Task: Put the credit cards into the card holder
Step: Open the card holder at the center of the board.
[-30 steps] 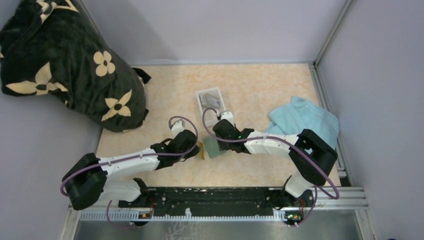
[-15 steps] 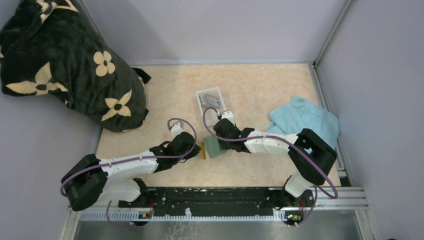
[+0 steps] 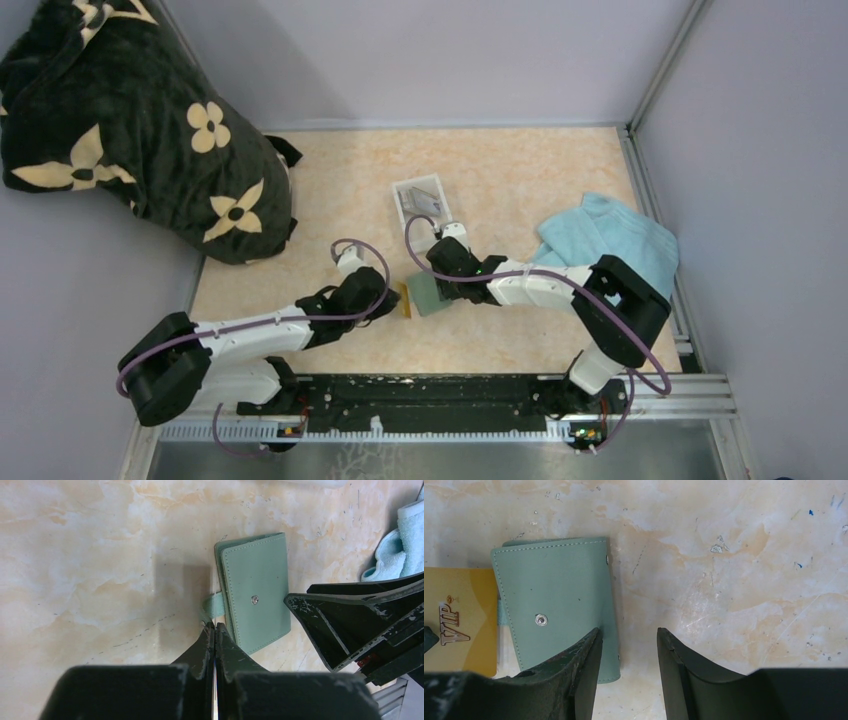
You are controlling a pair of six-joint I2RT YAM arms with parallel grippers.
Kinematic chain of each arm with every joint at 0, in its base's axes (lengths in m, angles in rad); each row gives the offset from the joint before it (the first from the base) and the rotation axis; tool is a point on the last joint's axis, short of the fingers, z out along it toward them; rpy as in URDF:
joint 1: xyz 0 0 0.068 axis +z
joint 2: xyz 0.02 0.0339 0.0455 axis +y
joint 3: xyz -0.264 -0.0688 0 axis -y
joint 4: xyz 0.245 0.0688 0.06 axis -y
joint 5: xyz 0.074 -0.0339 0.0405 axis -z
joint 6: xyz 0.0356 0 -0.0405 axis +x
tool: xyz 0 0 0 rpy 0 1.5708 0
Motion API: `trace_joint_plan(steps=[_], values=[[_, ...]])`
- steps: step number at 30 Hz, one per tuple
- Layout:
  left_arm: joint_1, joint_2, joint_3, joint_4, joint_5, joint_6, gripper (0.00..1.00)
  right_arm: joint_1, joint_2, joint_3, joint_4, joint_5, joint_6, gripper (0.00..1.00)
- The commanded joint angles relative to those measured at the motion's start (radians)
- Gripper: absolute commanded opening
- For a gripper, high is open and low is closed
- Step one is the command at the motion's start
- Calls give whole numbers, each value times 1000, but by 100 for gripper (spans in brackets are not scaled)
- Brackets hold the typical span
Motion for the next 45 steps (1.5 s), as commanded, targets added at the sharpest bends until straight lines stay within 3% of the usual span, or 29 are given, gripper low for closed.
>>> trace_joint_plan(steps=[1,14,45], values=[[-5,-13,-34,64,-17,-24,0,-8,5,10,30,-7,-3,45],[-3,-21,-87,167,-15,-37,0,-9,-3,6,21,-4,-3,45],[4,33,-84,241,2,-38,0,-71,-59,-18,21,49,-30,44]])
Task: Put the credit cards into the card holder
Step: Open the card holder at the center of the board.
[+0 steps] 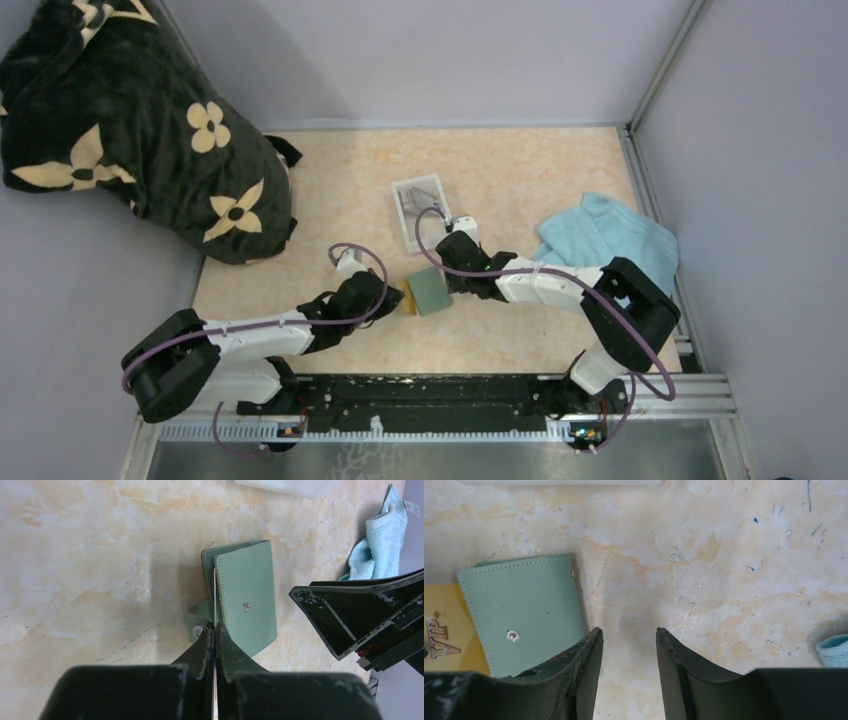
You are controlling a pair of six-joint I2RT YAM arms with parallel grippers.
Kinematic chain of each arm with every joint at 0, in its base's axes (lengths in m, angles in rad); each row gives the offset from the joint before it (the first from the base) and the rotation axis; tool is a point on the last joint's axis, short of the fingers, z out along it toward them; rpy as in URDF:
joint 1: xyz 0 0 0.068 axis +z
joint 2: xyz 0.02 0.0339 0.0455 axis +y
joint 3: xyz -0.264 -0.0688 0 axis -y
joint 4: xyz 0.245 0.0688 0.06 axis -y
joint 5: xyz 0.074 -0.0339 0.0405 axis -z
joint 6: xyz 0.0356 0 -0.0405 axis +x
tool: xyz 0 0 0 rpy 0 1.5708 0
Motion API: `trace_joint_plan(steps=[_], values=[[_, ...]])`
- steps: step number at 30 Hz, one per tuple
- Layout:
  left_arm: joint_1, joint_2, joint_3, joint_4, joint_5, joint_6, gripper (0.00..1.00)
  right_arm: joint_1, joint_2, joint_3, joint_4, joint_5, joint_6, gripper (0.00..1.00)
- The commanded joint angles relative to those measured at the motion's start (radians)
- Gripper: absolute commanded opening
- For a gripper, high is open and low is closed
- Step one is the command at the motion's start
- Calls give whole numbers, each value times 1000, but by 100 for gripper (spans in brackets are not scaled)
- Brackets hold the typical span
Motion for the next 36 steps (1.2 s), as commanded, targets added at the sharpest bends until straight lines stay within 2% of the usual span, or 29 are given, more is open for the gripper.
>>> trace_joint_plan(steps=[1,22,36], values=[[4,8,-3,47,0,0,0,-27,-9,2,23,12,-18,44],[29,59,-14,183,71,45,0,-31,62,-7,54,-102,-8,40],[34,87,-29,264,121,58,0,-31,72,-9,51,-124,17,39]])
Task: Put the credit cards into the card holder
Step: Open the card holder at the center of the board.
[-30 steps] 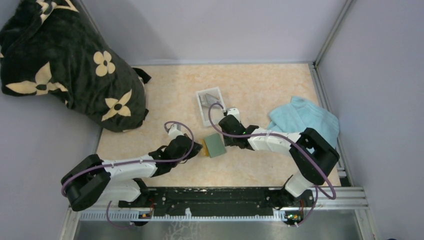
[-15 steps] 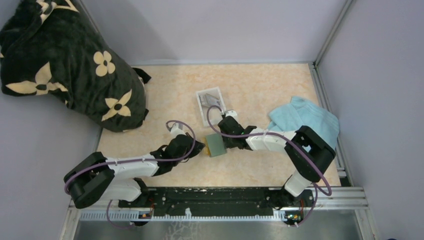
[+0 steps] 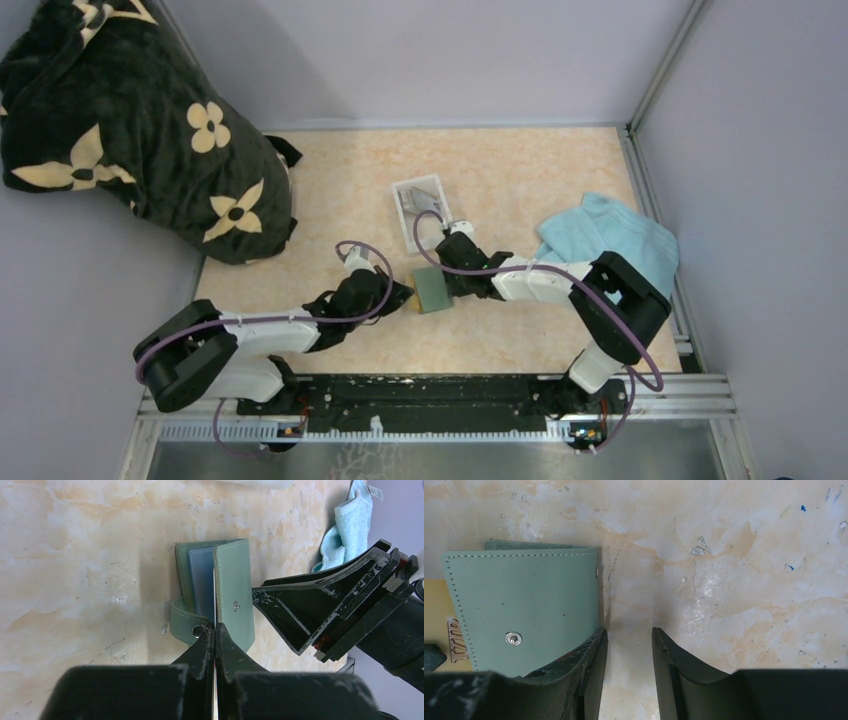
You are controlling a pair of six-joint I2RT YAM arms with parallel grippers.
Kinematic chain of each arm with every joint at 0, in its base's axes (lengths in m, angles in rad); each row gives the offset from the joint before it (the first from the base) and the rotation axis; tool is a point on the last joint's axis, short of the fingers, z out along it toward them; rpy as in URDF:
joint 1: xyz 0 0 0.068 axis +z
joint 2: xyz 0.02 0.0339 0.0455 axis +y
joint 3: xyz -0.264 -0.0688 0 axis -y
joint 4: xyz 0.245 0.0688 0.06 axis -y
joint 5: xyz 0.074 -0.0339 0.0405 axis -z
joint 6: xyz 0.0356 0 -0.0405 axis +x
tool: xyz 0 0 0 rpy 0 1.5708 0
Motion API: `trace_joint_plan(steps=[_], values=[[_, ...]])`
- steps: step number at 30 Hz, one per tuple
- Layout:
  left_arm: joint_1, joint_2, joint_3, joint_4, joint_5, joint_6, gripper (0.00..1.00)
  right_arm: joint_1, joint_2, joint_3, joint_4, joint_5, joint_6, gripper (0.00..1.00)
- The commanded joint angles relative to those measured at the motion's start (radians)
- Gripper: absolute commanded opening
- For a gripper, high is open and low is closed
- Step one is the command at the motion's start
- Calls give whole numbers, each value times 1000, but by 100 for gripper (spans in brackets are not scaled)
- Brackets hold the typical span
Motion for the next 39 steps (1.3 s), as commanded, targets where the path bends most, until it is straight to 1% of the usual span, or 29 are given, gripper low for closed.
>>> trace_joint_plan(steps=[1,9,15,17,23,29,39], values=[[6,1,-13,68,22,20,0,-7,18,-3,23,-30,23,38],[7,-28,-26,108,32,51,0,3,27,-3,23,-51,32,38],[6,-48,-30,127,45,79,0,54,44,22,13,-58,40,38],[6,-59,-31,125,48,89,0,73,85,35,11,-59,47,38],[7,-96,-32,90,65,112,0,125,122,74,8,-67,71,38],[7,-137,-17,28,93,146,0,141,128,81,27,-84,110,37],[6,-102,15,-29,164,161,0,142,61,-2,40,-54,181,38]])
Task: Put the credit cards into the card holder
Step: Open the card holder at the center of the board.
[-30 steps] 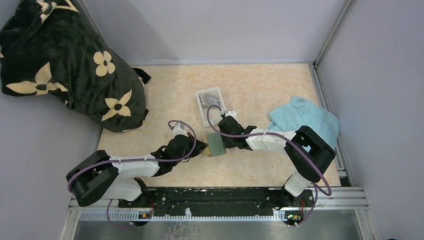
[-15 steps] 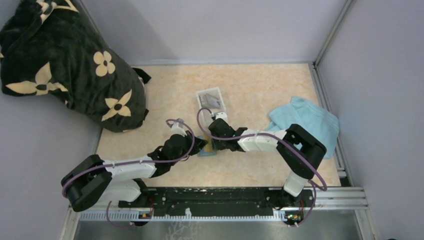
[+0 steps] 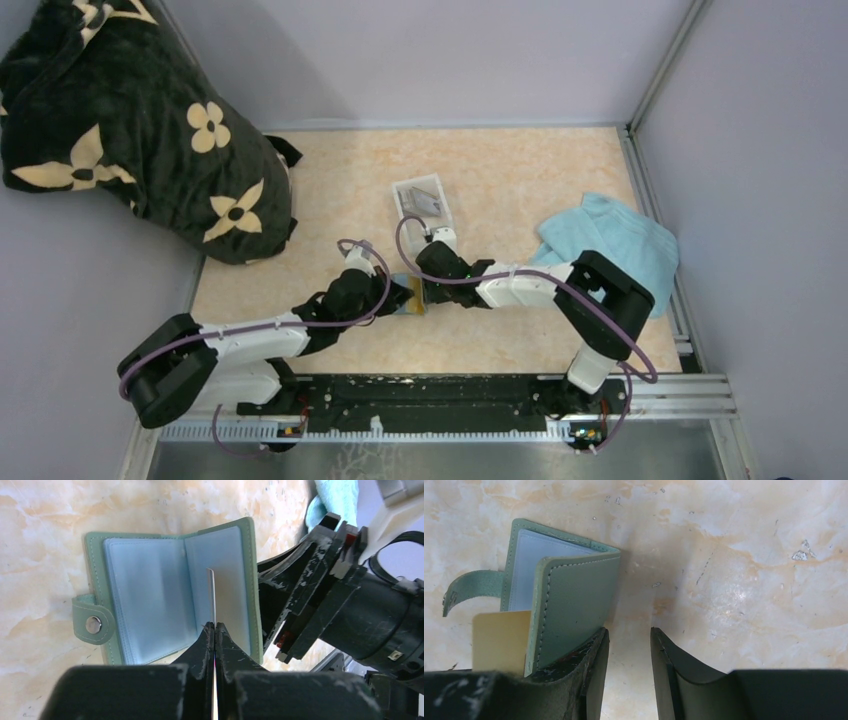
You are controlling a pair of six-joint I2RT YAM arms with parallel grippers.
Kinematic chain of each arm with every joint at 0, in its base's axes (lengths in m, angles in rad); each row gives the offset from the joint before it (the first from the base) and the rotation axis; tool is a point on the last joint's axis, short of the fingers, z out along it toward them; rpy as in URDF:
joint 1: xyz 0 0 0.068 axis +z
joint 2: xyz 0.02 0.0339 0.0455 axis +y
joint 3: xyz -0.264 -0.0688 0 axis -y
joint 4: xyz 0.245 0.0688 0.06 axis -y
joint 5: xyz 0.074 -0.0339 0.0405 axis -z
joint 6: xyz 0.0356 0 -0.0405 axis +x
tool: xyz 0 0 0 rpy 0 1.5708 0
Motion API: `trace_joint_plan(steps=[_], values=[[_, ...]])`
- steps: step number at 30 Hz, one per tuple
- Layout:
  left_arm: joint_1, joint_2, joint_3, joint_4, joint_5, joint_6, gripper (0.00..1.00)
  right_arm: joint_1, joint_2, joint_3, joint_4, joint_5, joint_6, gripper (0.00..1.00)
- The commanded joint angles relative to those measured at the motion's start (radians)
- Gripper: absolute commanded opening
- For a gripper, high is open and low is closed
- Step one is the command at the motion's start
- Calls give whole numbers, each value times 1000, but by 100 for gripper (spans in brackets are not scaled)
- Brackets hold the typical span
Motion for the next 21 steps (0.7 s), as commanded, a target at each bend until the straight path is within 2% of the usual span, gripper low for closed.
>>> trace_joint_plan(steps=[1,21], values=[[-2,22,41,-16,65,20,0,21,-52,-71,-28,-38,67,38],[-23,196,170,-59,121,53,0,-4,-158,-188,-70,61,144,46]])
